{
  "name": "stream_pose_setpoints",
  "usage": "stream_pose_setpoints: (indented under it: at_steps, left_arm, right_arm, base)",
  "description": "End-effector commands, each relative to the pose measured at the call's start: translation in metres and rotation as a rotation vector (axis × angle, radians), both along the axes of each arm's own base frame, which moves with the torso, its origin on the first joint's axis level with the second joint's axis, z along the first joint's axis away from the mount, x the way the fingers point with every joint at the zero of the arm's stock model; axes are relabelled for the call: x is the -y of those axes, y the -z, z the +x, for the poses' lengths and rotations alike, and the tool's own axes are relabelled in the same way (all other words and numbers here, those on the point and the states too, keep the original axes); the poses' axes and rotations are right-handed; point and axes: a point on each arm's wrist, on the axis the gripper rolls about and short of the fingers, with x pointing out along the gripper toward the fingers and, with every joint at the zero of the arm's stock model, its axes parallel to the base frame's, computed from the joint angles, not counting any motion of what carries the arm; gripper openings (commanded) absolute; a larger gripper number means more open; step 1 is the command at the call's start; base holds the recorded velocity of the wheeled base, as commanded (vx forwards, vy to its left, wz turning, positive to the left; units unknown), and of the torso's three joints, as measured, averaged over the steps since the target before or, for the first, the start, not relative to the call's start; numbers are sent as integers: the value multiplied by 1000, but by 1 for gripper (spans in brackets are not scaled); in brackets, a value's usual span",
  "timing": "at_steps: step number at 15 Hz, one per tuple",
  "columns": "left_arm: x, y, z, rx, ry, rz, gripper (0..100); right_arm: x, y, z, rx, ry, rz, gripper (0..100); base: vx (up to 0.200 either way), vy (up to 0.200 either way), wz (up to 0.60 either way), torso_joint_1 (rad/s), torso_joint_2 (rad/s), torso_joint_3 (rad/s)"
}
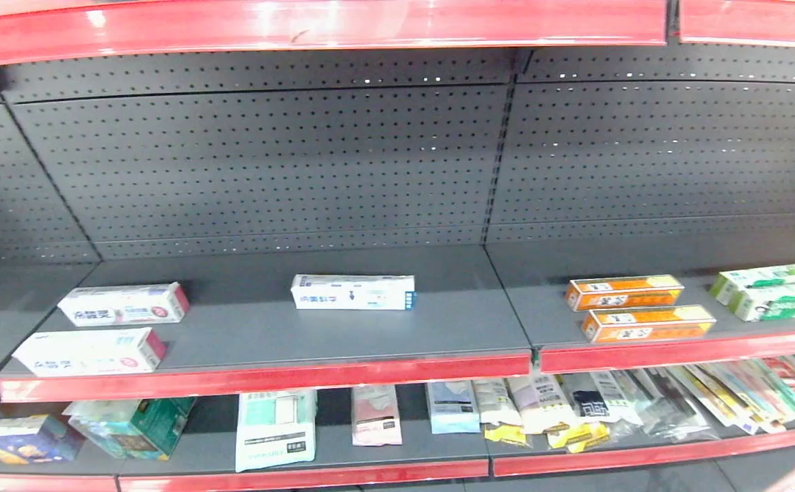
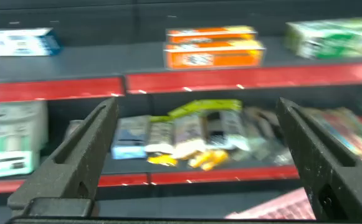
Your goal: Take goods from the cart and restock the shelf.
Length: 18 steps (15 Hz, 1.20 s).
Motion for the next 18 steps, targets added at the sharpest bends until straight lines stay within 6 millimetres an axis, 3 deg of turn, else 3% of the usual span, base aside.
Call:
stream_pose_setpoints:
  at_steps: [1, 9, 18]
  left_arm:
    - [0, 0, 0, -1, 1, 0, 100]
    - [0, 0, 0, -1, -1, 0, 100]
    - [0, 0, 0, -1, -1, 0, 100]
  right_arm:
    - [0, 0, 0, 0, 0, 0, 100]
    - [0, 0, 0, 0, 0, 0, 100]
    - [0, 0, 0, 0, -3, 1, 100]
  base:
    - [0, 0, -600, 7, 7, -2]
    - [0, 0, -600, 4, 4, 3]
    - [0, 0, 0, 0, 0, 0]
